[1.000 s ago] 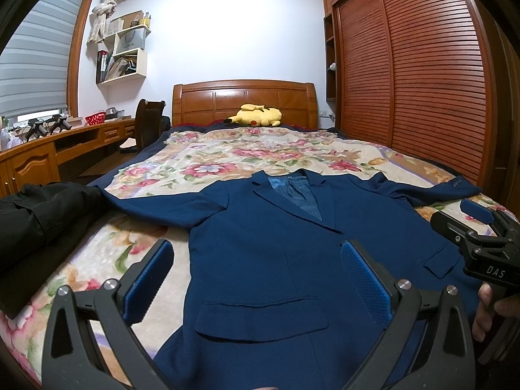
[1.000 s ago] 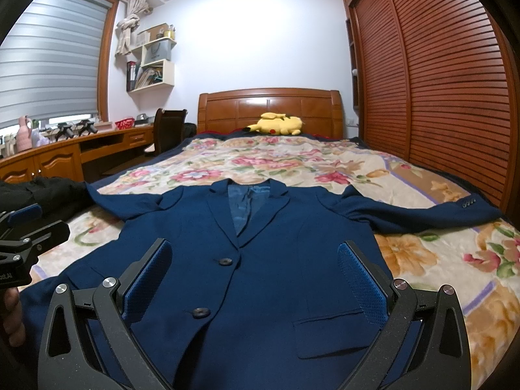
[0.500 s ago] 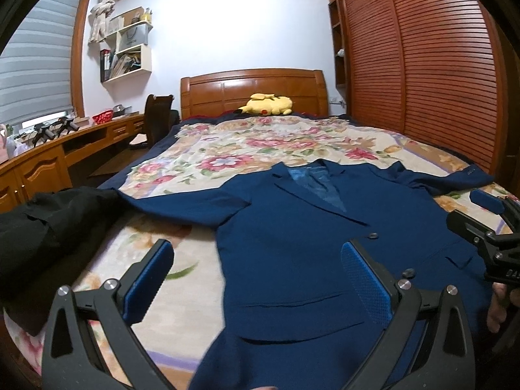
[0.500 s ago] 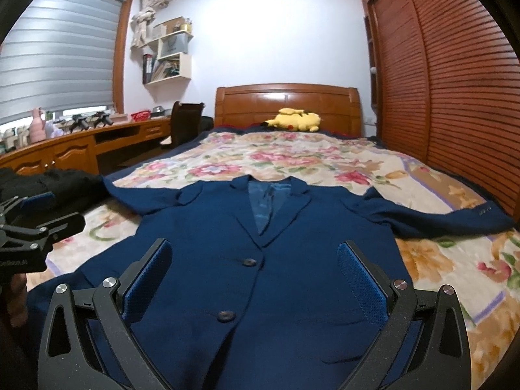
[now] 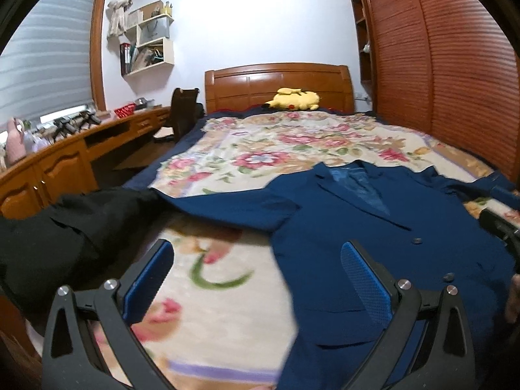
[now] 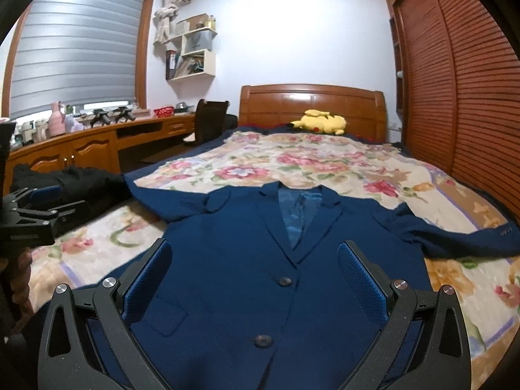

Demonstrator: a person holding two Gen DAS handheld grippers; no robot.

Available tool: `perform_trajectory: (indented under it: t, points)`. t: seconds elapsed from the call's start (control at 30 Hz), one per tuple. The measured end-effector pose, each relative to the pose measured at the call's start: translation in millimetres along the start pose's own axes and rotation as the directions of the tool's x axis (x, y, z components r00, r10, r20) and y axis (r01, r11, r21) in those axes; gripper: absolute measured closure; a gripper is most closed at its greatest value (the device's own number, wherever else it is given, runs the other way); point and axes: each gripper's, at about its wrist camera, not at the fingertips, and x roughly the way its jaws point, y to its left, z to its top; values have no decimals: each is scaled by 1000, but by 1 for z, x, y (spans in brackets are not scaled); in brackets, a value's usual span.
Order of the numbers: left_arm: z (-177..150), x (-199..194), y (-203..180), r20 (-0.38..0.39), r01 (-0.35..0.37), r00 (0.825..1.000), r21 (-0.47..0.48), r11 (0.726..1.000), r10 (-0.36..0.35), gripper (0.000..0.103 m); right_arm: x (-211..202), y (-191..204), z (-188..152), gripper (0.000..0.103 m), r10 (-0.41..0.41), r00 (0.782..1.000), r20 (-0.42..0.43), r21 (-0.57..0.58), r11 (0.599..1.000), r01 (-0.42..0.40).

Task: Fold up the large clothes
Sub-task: 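Move the left tool to the jacket's side edge and close on it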

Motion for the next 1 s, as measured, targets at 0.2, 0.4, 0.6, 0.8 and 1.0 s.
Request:
perform_trajectory:
  t: [0.2, 0.4, 0.6, 0.8, 1.0]
  points:
    - [5, 16, 20, -38, -16, 999, 20, 1000, 17, 0, 16, 10, 20, 0, 6, 1000, -8, -38, 999, -7]
    - [8, 38, 37, -95, -4, 995, 29, 1000, 6, 0, 39, 24, 42, 0, 25, 1000, -13, -54, 998, -25]
    - [11, 70, 52, -175, 28, 984, 12, 1000, -26, 0, 66, 39, 49, 0, 59, 998, -25, -72, 996, -61]
    - [18, 107, 67, -227, 9, 974, 21, 1000, -3, 0, 99, 42, 33, 0, 88, 992, -87, -73, 993, -94]
    - [28, 156, 84, -291, 7, 957, -14, 1000, -11, 0, 120, 31, 25, 0, 100, 986, -135, -52, 993, -107]
